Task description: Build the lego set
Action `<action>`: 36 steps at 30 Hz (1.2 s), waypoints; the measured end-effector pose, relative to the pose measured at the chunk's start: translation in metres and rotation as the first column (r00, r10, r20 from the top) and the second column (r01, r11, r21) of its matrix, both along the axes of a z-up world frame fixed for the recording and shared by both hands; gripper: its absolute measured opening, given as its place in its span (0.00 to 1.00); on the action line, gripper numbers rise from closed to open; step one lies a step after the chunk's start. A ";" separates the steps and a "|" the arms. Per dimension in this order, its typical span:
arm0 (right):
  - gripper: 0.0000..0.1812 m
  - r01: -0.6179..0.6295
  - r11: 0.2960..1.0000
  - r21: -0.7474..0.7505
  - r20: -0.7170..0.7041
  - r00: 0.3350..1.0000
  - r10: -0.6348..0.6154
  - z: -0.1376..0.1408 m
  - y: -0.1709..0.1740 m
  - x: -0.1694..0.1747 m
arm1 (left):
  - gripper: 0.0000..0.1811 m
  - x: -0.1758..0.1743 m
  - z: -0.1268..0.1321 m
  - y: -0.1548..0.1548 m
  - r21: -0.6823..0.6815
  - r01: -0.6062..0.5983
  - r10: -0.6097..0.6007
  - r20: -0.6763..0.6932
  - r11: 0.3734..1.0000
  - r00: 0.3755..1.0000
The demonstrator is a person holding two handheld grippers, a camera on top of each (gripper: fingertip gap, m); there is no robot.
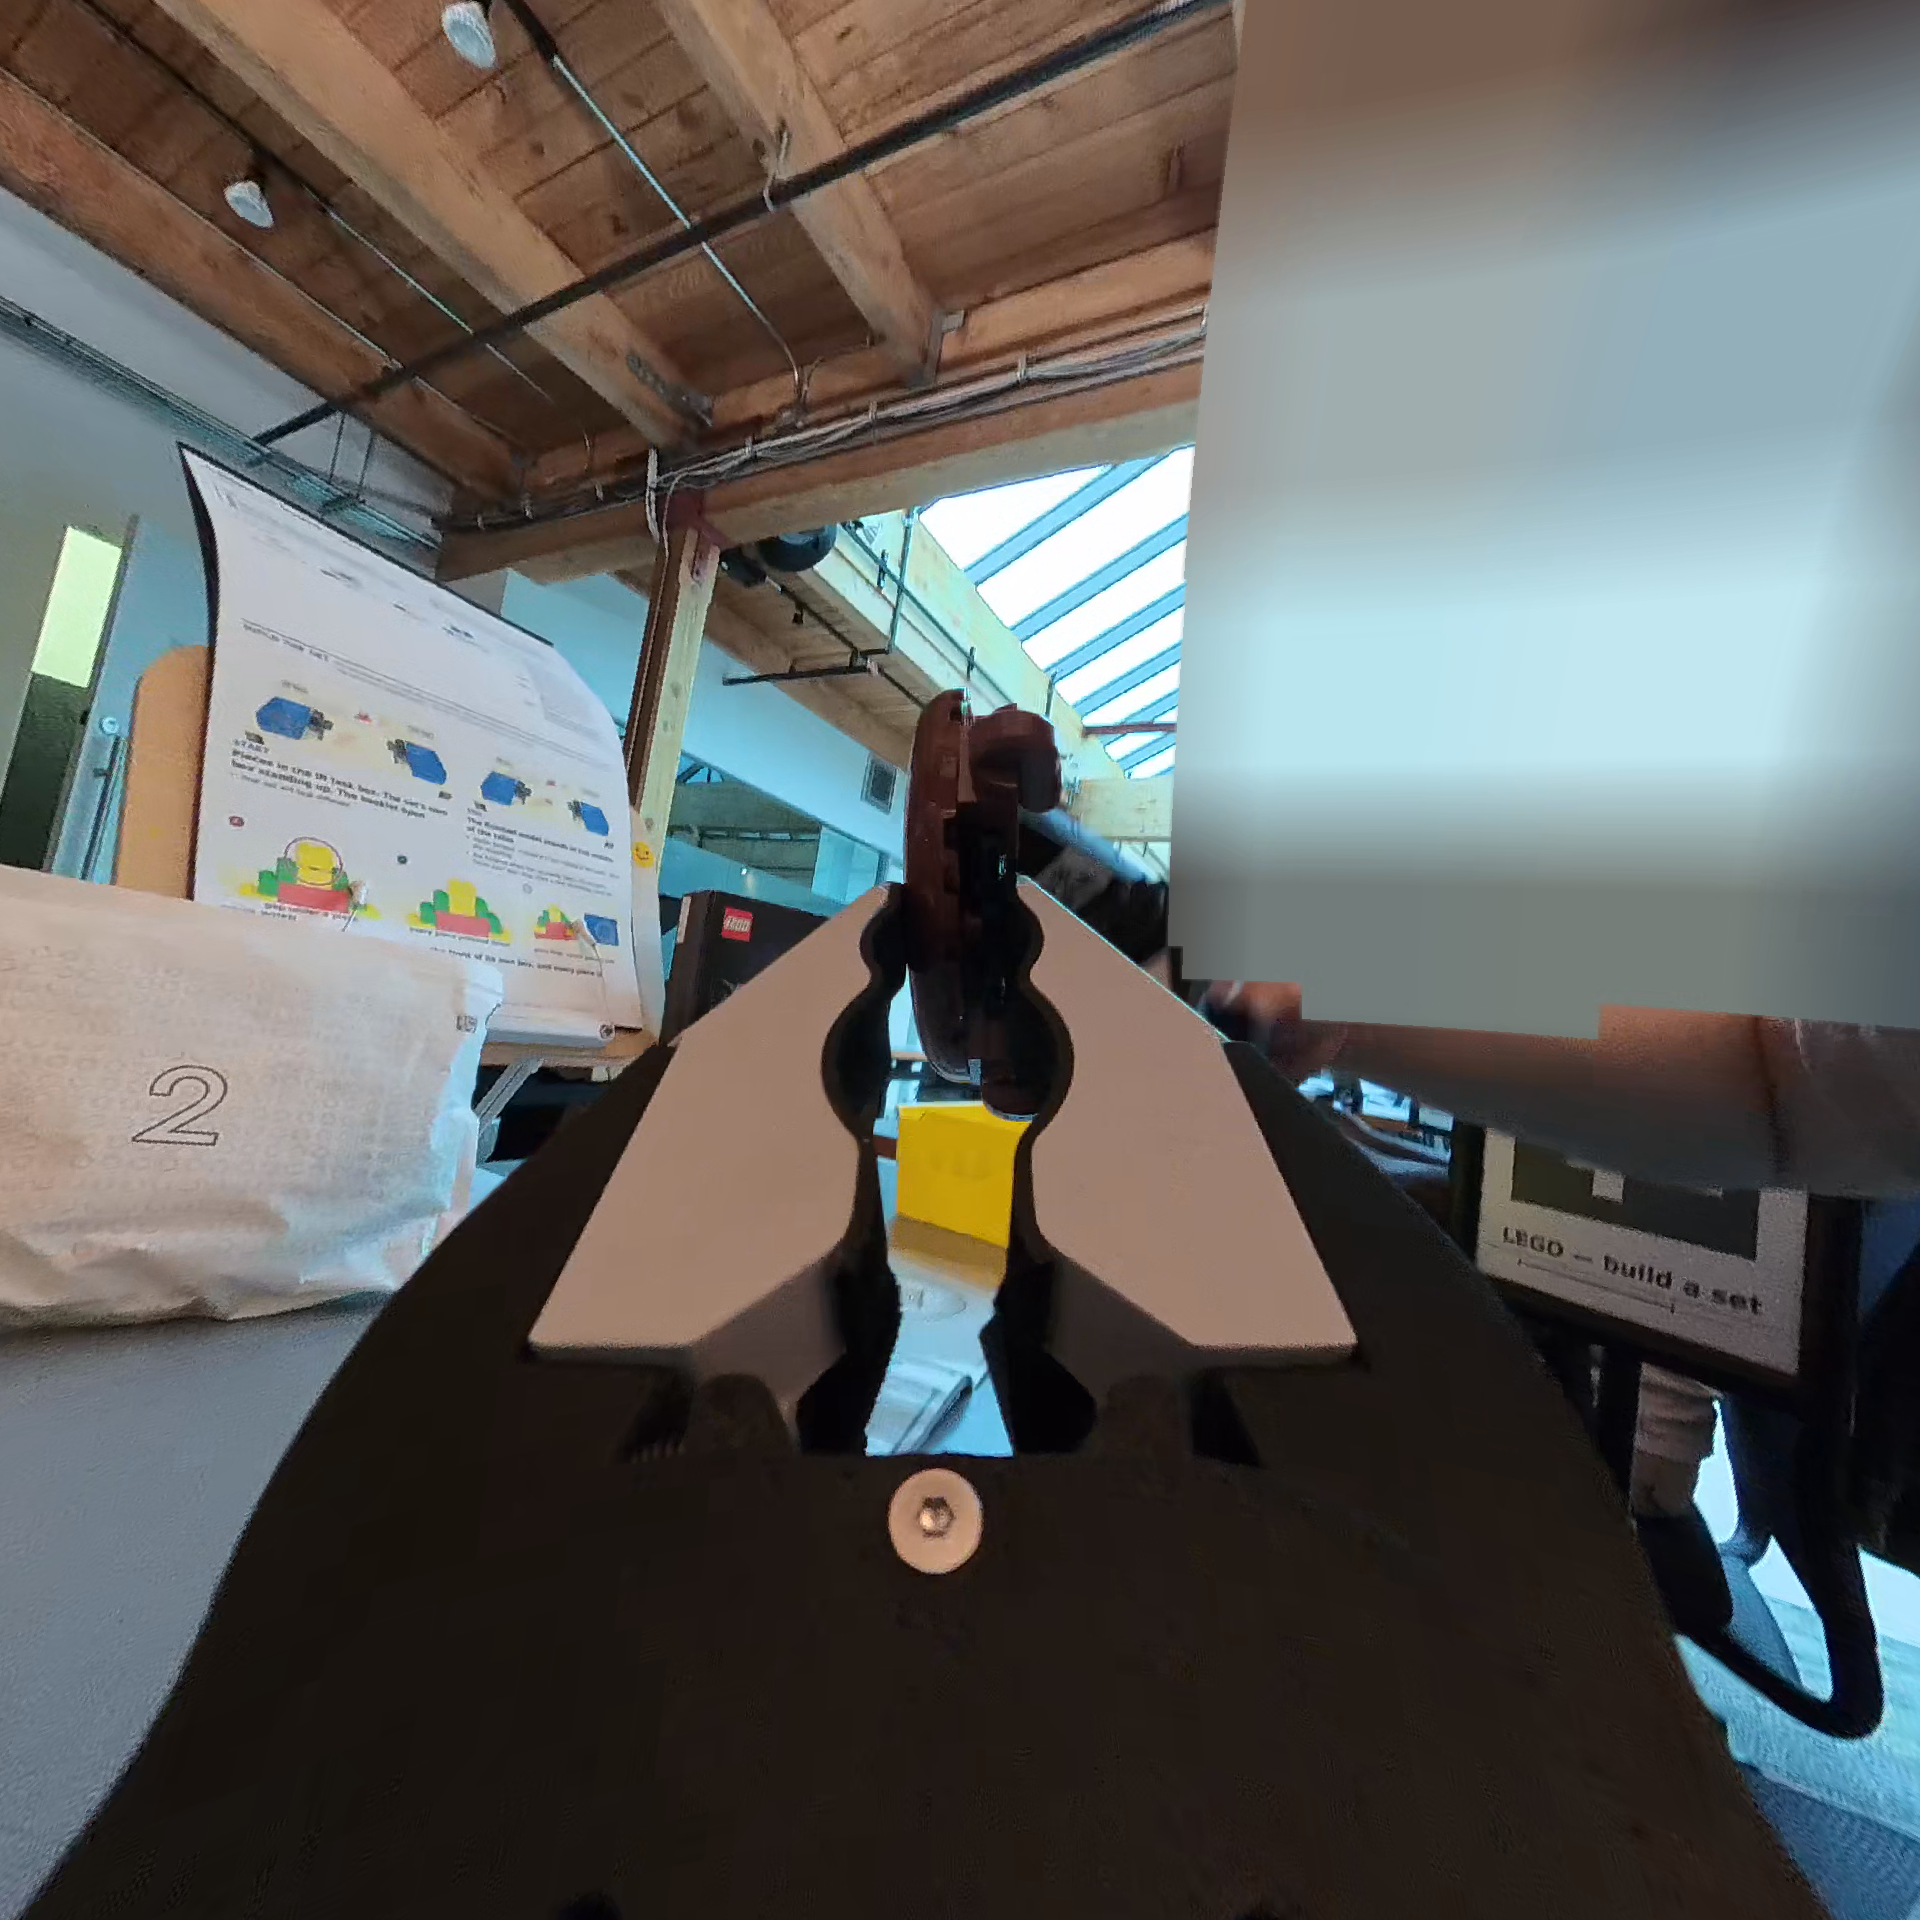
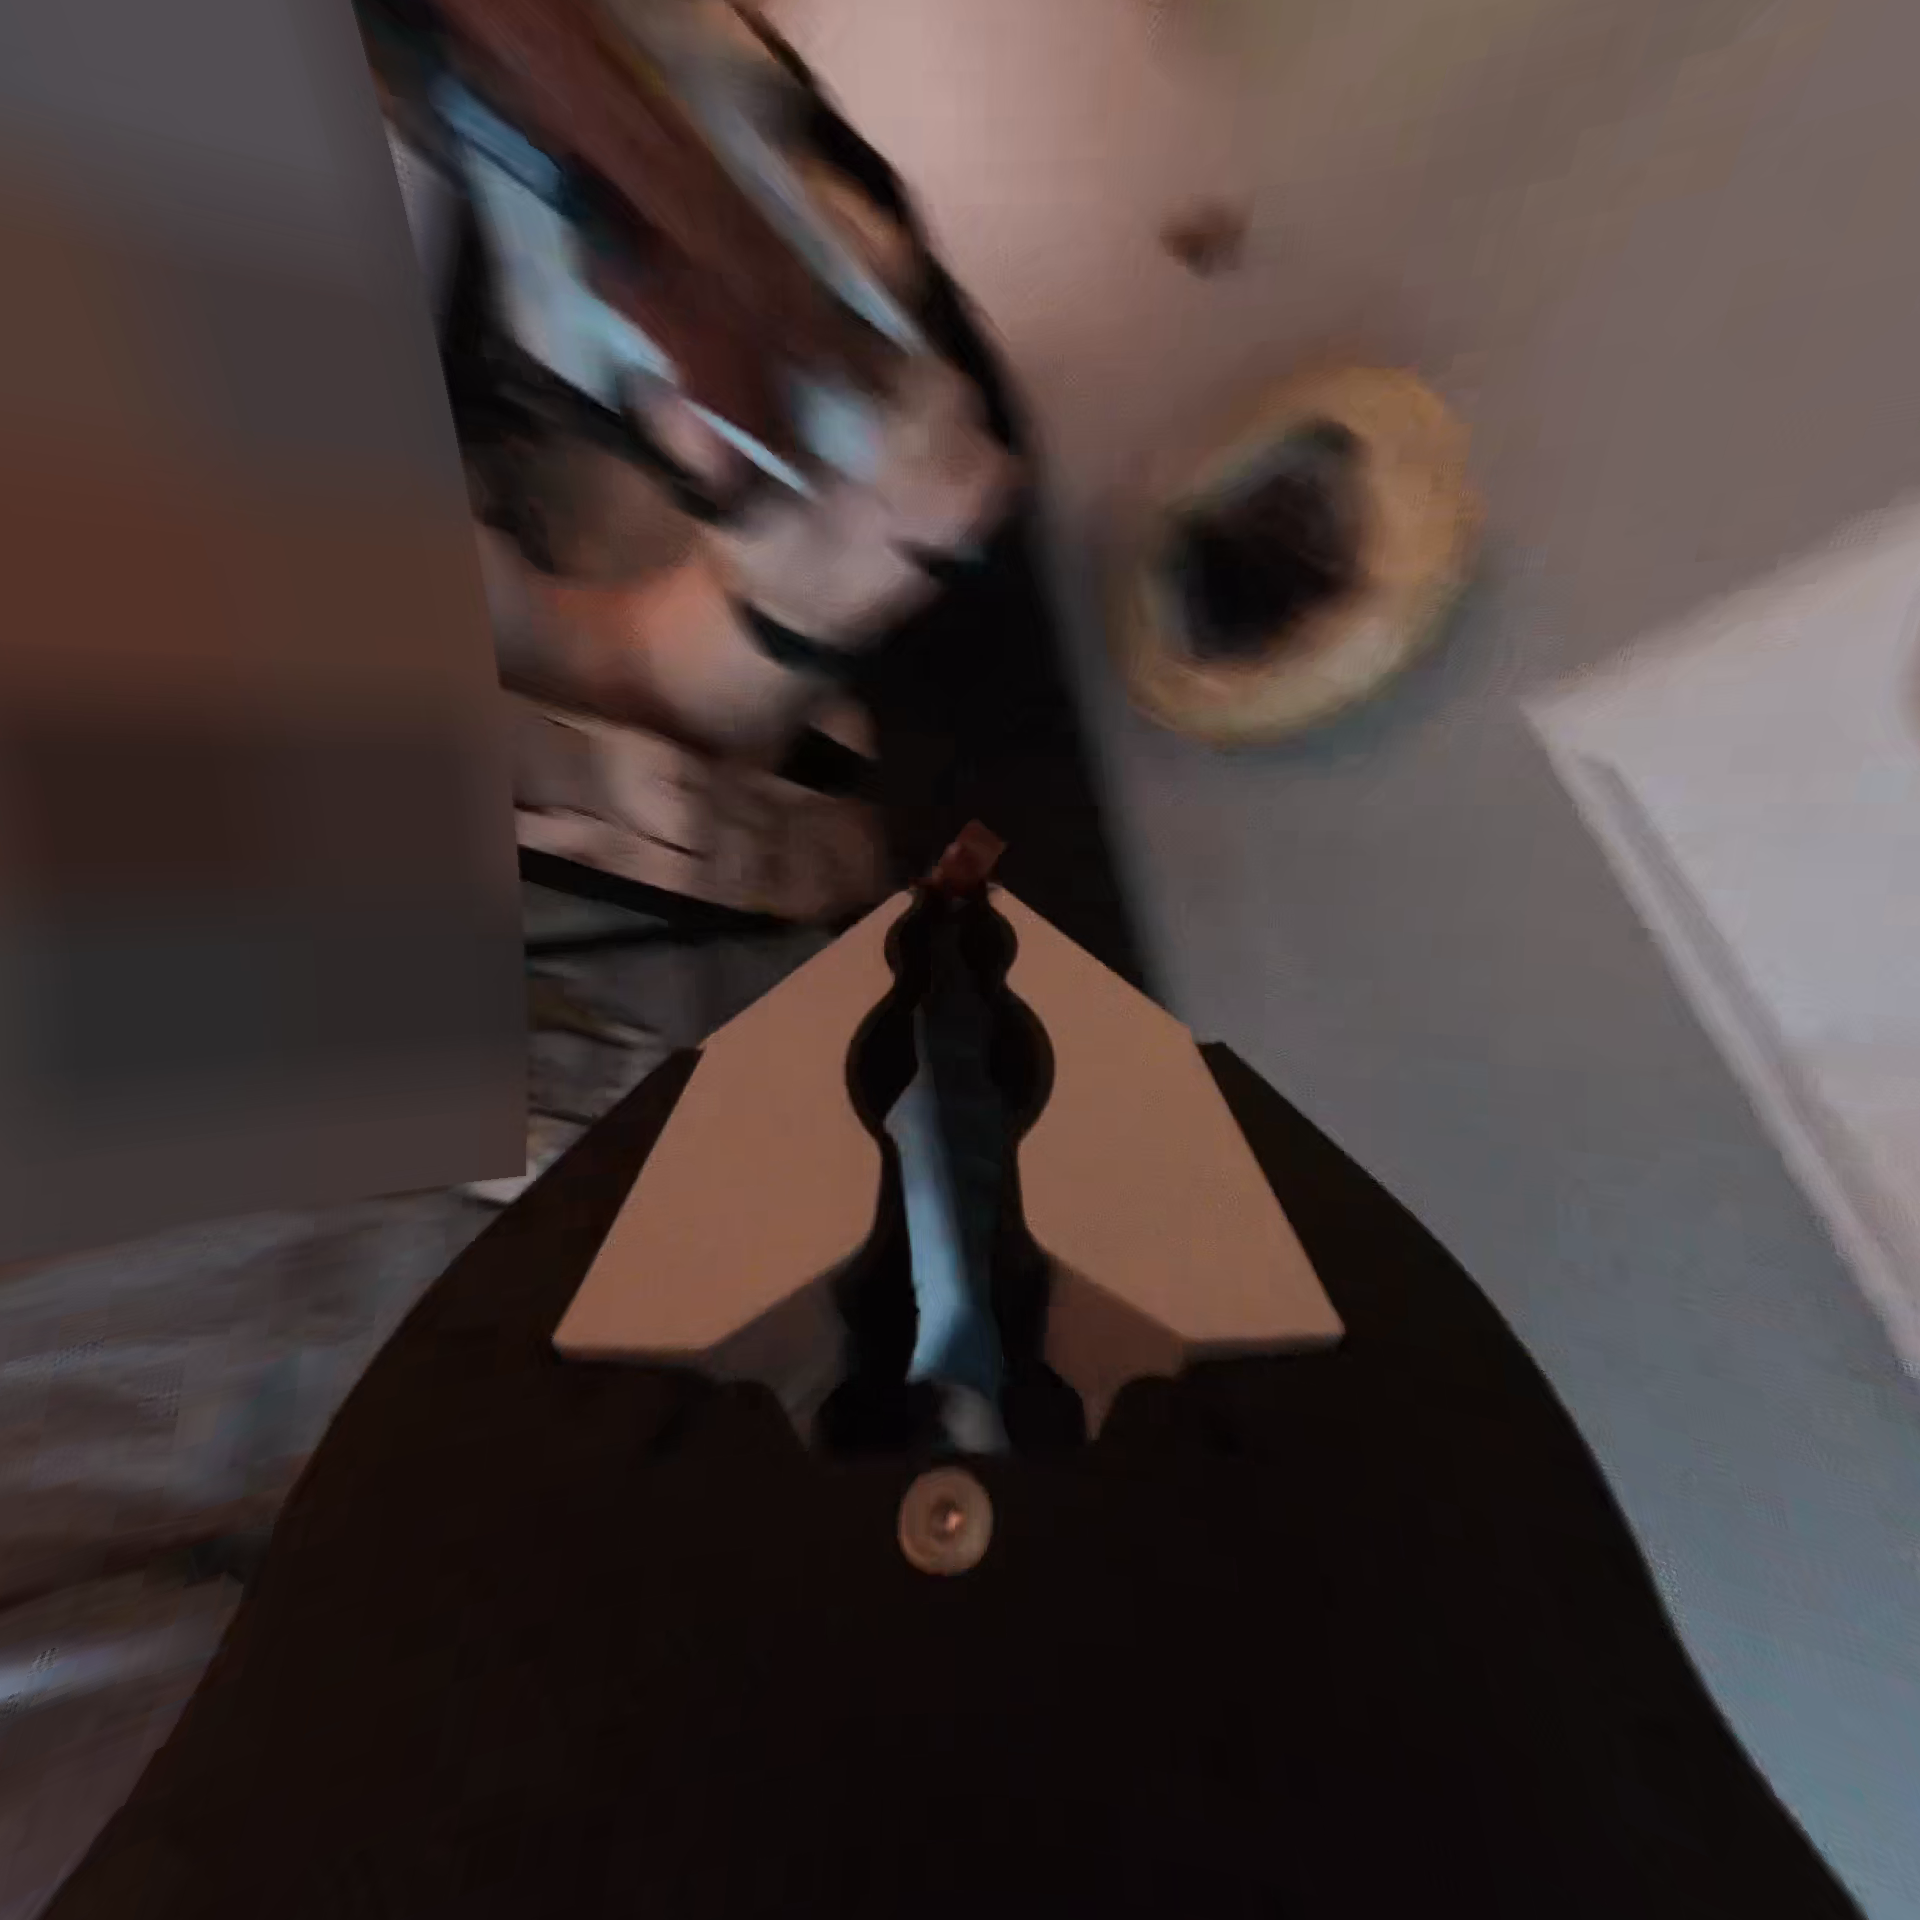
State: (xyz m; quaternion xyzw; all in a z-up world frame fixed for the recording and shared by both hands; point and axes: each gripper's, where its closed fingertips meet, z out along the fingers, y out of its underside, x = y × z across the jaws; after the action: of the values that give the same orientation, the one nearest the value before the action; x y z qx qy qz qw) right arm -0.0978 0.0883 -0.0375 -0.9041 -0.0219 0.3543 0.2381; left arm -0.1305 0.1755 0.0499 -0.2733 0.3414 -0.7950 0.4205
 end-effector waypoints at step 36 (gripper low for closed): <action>0.08 -0.043 0.938 -0.344 0.566 0.788 0.244 -0.110 -0.056 0.070 | 0.08 0.000 -0.002 0.007 -0.018 -0.003 0.002 -0.004 1.000 1.000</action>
State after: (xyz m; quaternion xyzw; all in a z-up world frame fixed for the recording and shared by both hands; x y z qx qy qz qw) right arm -0.0277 0.0324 -0.1474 -0.9908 -0.1094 0.0657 0.0444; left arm -0.1301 0.1822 0.0477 -0.2792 0.3349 -0.7968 0.4183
